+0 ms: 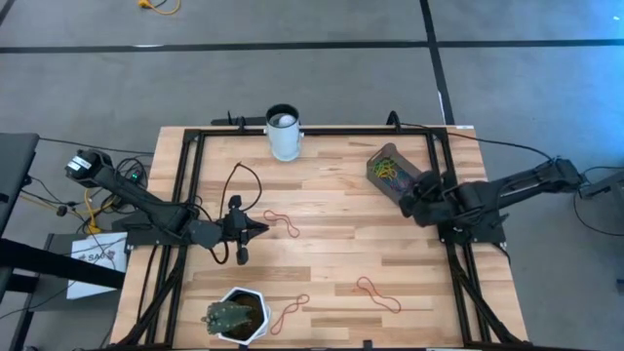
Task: Pick and place items into bin
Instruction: Put the red rubber band into the bin
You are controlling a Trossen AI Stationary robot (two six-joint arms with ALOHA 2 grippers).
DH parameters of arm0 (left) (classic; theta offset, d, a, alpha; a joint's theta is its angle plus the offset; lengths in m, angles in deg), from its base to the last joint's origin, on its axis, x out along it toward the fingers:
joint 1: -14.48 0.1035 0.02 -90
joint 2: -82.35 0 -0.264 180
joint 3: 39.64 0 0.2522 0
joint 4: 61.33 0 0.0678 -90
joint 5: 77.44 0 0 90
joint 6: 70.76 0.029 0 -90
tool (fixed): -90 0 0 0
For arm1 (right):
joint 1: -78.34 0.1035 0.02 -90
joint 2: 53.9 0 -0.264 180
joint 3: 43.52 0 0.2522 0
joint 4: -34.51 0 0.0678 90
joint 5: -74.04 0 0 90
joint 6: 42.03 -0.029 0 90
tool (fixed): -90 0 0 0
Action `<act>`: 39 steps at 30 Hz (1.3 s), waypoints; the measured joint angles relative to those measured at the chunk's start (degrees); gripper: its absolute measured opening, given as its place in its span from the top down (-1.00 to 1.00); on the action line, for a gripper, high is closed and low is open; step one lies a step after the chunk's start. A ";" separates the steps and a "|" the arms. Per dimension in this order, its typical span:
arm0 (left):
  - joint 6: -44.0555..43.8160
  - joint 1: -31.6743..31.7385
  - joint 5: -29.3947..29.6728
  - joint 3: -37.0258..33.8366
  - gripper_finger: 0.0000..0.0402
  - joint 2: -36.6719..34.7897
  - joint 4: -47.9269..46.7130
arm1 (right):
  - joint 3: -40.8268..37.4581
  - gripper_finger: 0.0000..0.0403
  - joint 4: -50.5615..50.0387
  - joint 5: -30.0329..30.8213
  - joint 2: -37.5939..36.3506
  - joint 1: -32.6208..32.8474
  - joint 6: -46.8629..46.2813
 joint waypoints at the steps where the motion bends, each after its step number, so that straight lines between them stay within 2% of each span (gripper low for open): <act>1: 0.00 -0.02 0.00 0.00 0.89 0.02 -0.02 | -0.60 1.00 0.72 -0.03 0.48 0.02 -1.05; 7: -0.11 -0.02 0.02 0.00 0.89 0.02 -0.27 | -2.44 1.00 0.94 -0.31 3.48 -0.06 -4.12; 12: -0.07 0.00 0.04 0.02 0.89 0.02 -0.30 | -2.41 1.00 1.74 5.38 5.44 -1.86 -3.77; 16: -0.33 -0.02 0.03 0.02 0.89 0.02 -0.30 | -2.41 1.00 1.84 7.04 6.57 -5.37 -3.71; 21: -0.42 -0.02 0.04 0.02 0.89 0.02 -0.59 | -2.41 1.00 3.00 5.93 8.86 -10.37 -3.75; 26: -1.16 -0.02 0.02 0.02 0.89 0.02 -1.94 | -2.39 1.00 5.23 -0.74 12.65 -14.71 -1.55; 35: -1.42 -0.02 0.02 0.02 0.89 0.02 -3.56 | -2.37 1.00 13.45 -0.47 18.92 -20.44 5.64; 39: -1.42 -0.02 0.02 0.02 0.89 0.02 -3.68 | -2.20 0.99 14.07 -1.38 20.49 -23.64 6.78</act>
